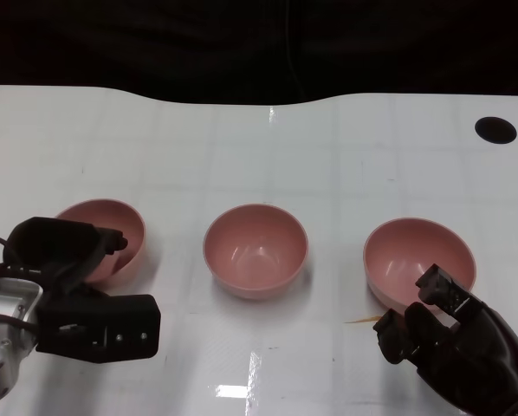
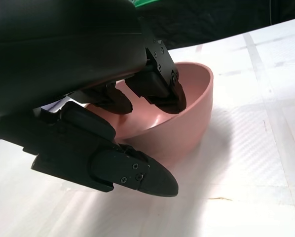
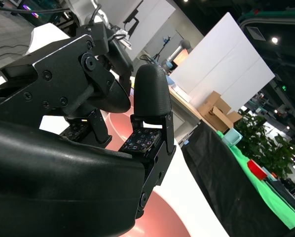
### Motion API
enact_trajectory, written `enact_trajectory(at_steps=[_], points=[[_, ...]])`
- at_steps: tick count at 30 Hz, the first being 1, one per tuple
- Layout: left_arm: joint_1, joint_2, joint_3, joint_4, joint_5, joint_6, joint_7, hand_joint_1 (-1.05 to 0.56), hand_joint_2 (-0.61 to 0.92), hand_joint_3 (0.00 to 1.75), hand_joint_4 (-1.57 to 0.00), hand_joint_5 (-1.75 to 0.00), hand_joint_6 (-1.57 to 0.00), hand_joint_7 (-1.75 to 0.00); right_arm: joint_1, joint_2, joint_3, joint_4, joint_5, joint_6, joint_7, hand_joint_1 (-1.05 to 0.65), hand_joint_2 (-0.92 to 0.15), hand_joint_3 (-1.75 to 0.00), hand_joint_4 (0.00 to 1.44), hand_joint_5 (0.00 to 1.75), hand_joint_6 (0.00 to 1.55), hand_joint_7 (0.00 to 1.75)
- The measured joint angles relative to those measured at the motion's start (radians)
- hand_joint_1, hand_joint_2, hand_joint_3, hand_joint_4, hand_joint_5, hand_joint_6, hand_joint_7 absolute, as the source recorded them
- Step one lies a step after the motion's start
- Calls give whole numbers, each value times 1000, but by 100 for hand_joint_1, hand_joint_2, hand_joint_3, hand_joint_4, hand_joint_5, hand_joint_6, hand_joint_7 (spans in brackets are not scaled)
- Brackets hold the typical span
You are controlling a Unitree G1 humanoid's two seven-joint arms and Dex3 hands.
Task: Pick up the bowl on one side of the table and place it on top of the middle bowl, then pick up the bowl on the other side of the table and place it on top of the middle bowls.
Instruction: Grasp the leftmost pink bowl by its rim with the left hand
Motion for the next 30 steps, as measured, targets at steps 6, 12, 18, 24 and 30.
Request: enact_trajectory(at_steps=[6,12,18,24,30], points=[[-33,-28,-31,94,-3,-6,30,-51,92,5,-70,-3,-73,-2,1,0,0,-1,0,0,-1,-7,-50,-129,86,175,82,150],[-65,-46,-56,170,-4,-15,91,-32,92,5,-79,-5,-80,-4,5,0,1,-6,0,0,-2,-8,-50,-128,85,175,83,148],[-84,-67,-67,253,-24,-53,199,-14,91,3,-100,-42,-104,-14,17,3,4,-29,0,0,-11,-8,-50,-127,84,175,83,148],[-113,-93,-47,315,-90,-102,271,-5,92,8,-71,-173,-50,-170,19,4,4,-29,0,0,-7,-9,-50,-122,83,175,84,144],[-113,-94,-48,312,-102,-106,264,-4,92,11,-69,-175,-46,-175,19,3,3,-29,1,2,-7,-8,-50,-120,83,175,86,140]])
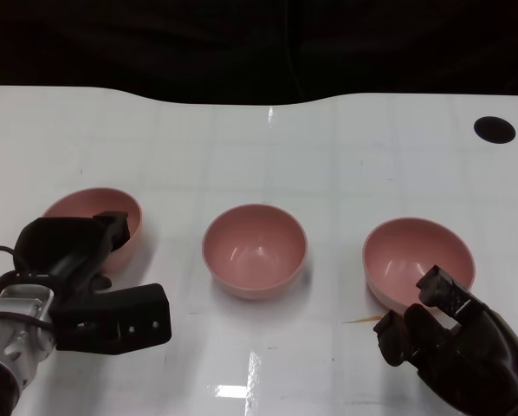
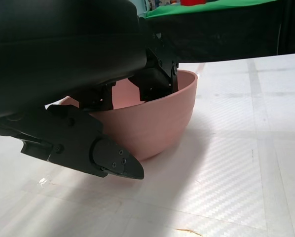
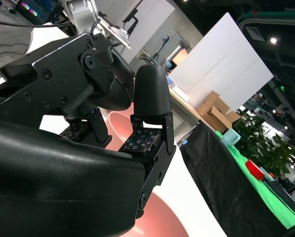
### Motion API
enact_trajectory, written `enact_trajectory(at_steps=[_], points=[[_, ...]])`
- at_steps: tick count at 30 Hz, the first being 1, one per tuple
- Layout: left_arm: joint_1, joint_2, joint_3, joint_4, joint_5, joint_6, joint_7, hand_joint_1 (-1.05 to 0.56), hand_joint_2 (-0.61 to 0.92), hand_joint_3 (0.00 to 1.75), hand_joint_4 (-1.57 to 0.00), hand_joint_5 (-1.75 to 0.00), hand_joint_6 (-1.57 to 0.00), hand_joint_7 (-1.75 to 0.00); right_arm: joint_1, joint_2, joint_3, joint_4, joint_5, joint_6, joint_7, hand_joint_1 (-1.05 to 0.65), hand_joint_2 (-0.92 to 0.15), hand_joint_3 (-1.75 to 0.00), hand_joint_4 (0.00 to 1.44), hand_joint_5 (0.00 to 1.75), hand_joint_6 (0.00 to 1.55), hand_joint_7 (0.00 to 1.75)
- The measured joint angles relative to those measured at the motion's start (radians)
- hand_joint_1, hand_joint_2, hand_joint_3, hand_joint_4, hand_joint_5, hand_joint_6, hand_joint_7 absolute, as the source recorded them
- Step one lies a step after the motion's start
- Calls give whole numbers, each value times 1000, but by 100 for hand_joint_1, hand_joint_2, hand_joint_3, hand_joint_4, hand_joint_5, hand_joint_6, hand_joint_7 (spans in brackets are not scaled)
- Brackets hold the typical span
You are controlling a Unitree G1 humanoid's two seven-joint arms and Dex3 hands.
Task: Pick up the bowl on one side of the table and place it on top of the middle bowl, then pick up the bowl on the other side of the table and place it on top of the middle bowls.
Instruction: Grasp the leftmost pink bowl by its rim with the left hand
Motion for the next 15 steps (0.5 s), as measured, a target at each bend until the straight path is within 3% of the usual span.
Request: enact_trajectory(at_steps=[8,12,13,15], points=[[9,27,0,-82,-7,-38,-3,-2,92,8,-64,-175,-45,-174,0,0,0,0,1,0,4,-9,-53,-115,82,175,87,137],[15,57,2,-195,-4,-55,-11,-2,92,8,-64,-175,-45,-174,3,0,-2,1,0,0,6,-8,-55,-114,81,175,86,137],[17,69,2,-235,-2,-53,-29,-3,92,8,-63,-175,-48,-167,2,0,-2,3,0,0,9,-8,-56,-113,81,175,86,137],[20,90,6,-327,1,-48,-91,-5,92,7,-67,-163,-73,-117,2,-1,-3,12,0,-1,15,-9,-56,-111,81,174,86,136]])
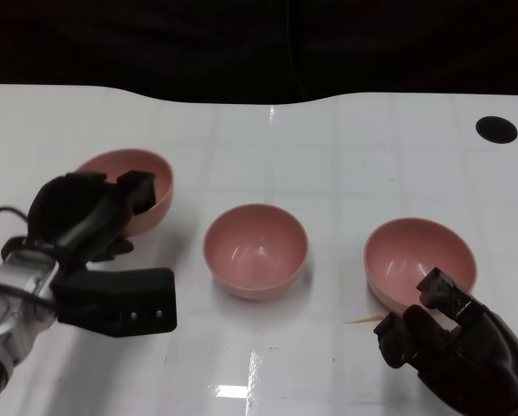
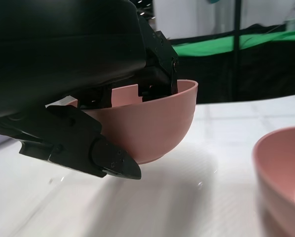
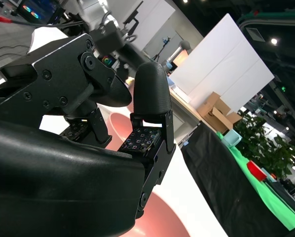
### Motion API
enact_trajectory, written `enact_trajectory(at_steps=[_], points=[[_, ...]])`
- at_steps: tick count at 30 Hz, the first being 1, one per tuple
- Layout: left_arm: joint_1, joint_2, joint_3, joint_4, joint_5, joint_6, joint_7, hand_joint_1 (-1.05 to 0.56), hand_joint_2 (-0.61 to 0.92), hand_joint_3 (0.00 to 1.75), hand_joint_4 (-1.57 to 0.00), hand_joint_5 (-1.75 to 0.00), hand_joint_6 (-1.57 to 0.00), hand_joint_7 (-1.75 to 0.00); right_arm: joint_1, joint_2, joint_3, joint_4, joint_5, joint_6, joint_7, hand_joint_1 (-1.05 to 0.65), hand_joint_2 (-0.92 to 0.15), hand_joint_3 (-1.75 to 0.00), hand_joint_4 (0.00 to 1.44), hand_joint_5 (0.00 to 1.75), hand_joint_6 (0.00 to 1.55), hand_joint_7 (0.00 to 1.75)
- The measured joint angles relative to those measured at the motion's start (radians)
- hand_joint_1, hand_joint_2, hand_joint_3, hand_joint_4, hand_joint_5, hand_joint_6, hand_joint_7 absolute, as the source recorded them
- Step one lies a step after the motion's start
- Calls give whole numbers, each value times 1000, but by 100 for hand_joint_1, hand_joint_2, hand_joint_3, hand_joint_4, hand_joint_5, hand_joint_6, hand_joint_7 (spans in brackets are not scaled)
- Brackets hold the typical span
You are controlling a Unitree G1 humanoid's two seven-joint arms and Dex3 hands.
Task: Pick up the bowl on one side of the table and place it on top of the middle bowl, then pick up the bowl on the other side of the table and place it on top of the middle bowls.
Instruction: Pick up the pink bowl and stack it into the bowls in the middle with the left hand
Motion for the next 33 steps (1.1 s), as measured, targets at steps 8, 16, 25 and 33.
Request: enact_trajectory(at_steps=[8,16,25,33], points=[[49,27,20,-247,21,-8,-68,-2,92,2,-66,-174,-56,-165,-2,-1,-5,11,-1,-1,11,-8,-57,-110,81,175,87,135],[52,28,26,-381,24,-30,-114,-8,91,2,-68,-175,-59,-165,-4,-1,-5,13,0,-2,14,-10,-59,-104,80,175,86,133],[64,-20,26,-490,24,-14,-172,-15,92,7,-69,-173,-73,-145,-5,-1,-3,17,-11,-7,16,-8,-56,-109,81,174,87,135],[71,-63,19,-512,43,-5,-176,-13,81,0,-95,-114,-119,-28,-5,-1,-4,18,-12,-7,16,-9,-57,-103,84,168,90,128]])
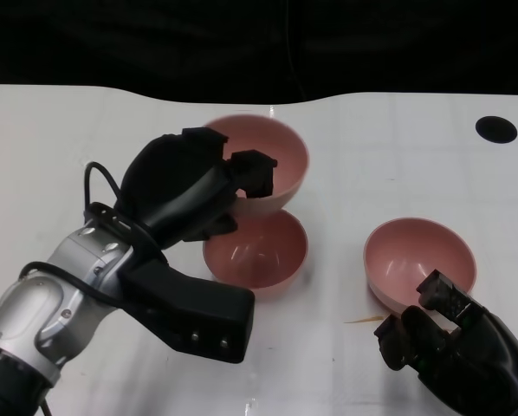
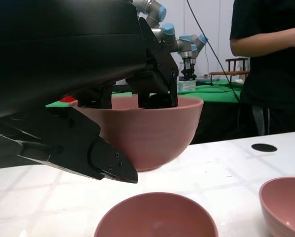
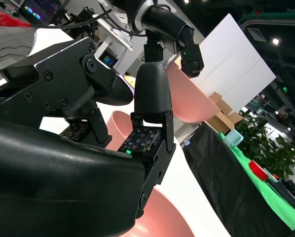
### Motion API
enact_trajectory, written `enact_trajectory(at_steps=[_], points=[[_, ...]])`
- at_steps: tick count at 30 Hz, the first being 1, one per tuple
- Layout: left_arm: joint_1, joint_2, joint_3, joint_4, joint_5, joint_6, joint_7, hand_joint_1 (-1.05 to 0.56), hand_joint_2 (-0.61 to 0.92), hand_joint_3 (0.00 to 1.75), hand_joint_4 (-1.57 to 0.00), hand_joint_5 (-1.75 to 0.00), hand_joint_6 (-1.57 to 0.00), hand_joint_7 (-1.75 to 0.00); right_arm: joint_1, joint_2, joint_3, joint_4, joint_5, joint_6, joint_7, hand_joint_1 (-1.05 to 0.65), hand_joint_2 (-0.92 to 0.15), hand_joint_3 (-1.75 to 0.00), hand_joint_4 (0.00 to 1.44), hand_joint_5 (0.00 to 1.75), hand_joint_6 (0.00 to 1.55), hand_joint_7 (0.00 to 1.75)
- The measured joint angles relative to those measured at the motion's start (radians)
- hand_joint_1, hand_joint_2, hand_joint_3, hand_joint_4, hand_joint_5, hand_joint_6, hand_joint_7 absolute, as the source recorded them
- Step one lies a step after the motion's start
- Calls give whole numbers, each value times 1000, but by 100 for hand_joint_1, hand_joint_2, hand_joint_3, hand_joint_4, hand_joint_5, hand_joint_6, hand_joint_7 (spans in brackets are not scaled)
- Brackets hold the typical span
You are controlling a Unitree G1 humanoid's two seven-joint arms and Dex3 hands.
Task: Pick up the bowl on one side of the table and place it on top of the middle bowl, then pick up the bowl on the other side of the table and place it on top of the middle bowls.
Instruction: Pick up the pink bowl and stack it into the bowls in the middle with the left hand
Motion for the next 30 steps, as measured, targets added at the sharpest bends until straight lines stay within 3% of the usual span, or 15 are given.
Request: enact_trajectory(at_steps=[1,3,8,10,12,18,25,26,27,28,30], points=[[1,-4,-1,-3,2,1,-9,-15,80,0,-100,-101,-122,-17,0,0,0,0,-1,0,0,-9,-57,-102,84,168,90,127],[6,-8,-1,-4,3,1,-20,-16,80,0,-105,-91,-126,-6,0,0,0,0,-2,-1,0,-9,-57,-101,84,167,91,126],[10,-12,-2,-4,2,2,-61,-15,83,1,-103,-91,-128,-3,1,1,0,0,-2,-3,0,-9,-61,-94,85,165,92,121],[12,-13,-2,-4,2,3,-69,-15,83,0,-100,-100,-130,-3,2,1,0,0,-2,-3,0,-9,-61,-92,86,165,93,121],[12,-14,-1,-4,2,1,-69,-15,83,0,-100,-94,-131,-2,2,1,0,0,-2,-3,-2,-9,-61,-93,86,164,94,120],[27,-19,-2,3,3,-11,-69,-15,85,0,-83,-138,-135,-5,6,1,0,0,-2,-4,1,-9,-63,-90,85,163,93,119],[30,-21,-2,5,5,-11,-69,-14,84,0,-80,-144,-135,-6,6,2,0,0,-1,-9,10,-9,-64,-87,85,162,93,118],[30,-22,-2,9,7,-12,-67,-13,81,0,-78,-152,-135,-12,6,2,0,0,-1,-9,10,-9,-63,-87,85,162,94,117],[30,-25,-2,17,10,-15,-60,-12,79,0,-76,-156,-127,-29,7,2,0,0,-1,-9,10,-9,-63,-88,85,162,95,116],[30,-28,-4,29,15,-16,-50,-12,79,0,-76,-154,-116,-46,7,2,0,0,-1,-9,10,-9,-63,-88,85,162,95,115],[32,-33,-8,46,22,-18,-43,-13,78,0,-85,-128,-115,-30,8,2,0,0,-1,-9,10,-9,-63,-88,87,159,97,112]])
